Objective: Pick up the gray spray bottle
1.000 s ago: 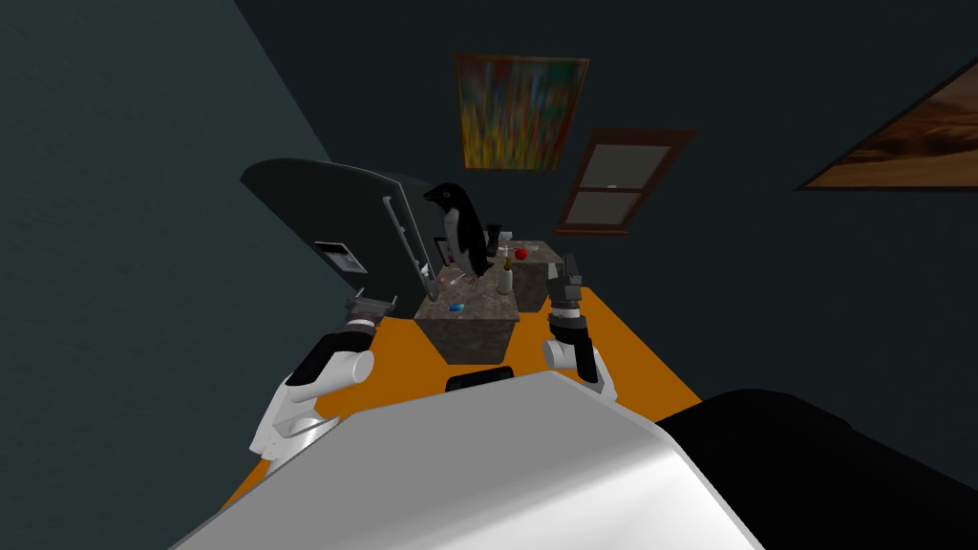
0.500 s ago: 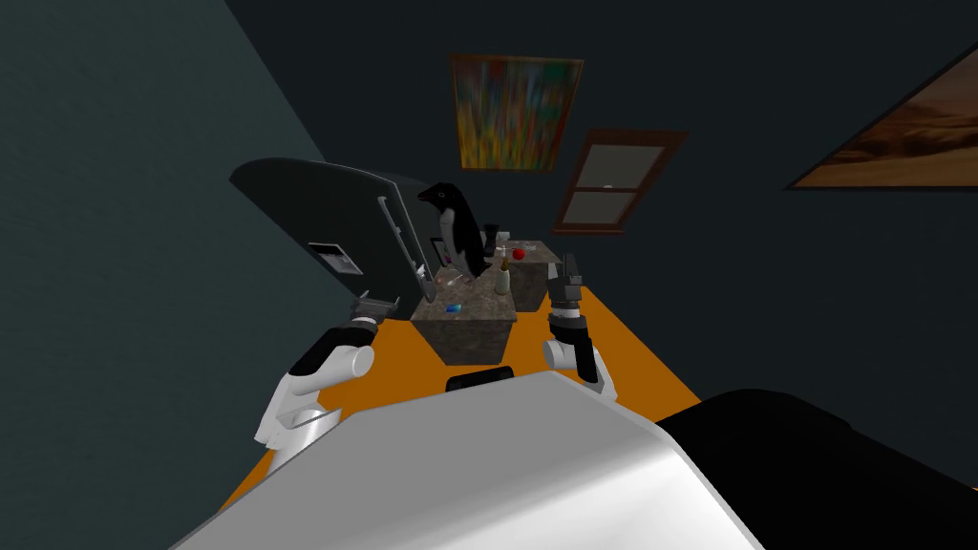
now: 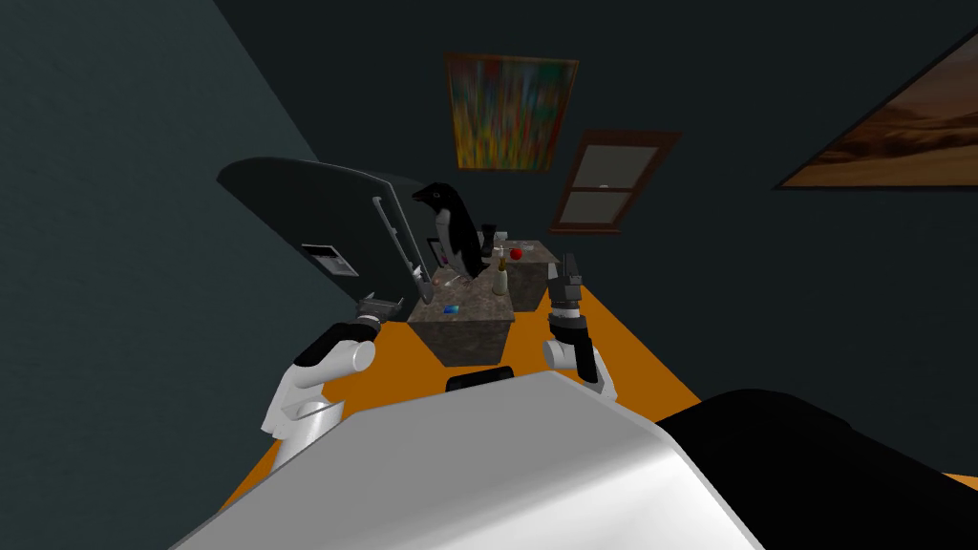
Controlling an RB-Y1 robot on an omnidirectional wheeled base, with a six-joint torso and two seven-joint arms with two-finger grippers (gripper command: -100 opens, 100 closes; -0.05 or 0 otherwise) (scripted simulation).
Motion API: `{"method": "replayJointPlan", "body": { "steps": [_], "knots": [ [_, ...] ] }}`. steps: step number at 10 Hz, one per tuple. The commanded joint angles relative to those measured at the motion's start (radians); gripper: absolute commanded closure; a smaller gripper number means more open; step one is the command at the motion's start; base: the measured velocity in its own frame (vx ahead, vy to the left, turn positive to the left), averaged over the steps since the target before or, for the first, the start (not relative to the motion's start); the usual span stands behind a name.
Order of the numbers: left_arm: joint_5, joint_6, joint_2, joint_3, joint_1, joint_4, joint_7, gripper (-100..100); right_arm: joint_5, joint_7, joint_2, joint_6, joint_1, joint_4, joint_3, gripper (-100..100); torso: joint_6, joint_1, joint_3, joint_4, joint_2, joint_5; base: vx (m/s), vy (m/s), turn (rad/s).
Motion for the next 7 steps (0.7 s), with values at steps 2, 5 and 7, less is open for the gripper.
{"method": "replayJointPlan", "body": {
  "steps": [2, 5, 7],
  "knots": [
    [0.017, 0.076, -0.009, 0.002, -0.032, 0.009, 0.045, -100, 0.000, 0.000, 0.000, 0.000, 0.000, 0.000, 0.000, 0, 0.000, 0.000, 0.000, 0.000, 0.000, 0.000, 0.018, -0.004, -0.067],
    [0.032, 0.152, -0.022, 0.004, -0.061, 0.016, 0.080, -100, 0.000, 0.000, 0.000, 0.000, 0.000, 0.000, 0.000, 0, 0.000, 0.001, -0.001, 0.000, -0.001, 0.000, 0.026, 0.007, -0.050],
    [0.038, 0.190, -0.033, 0.004, -0.074, 0.019, 0.095, -100, 0.000, 0.000, 0.000, 0.000, 0.000, 0.000, 0.000, 0, 0.000, 0.001, -0.001, 0.000, -0.001, 0.000, 0.027, 0.012, -0.034]
  ]
}}
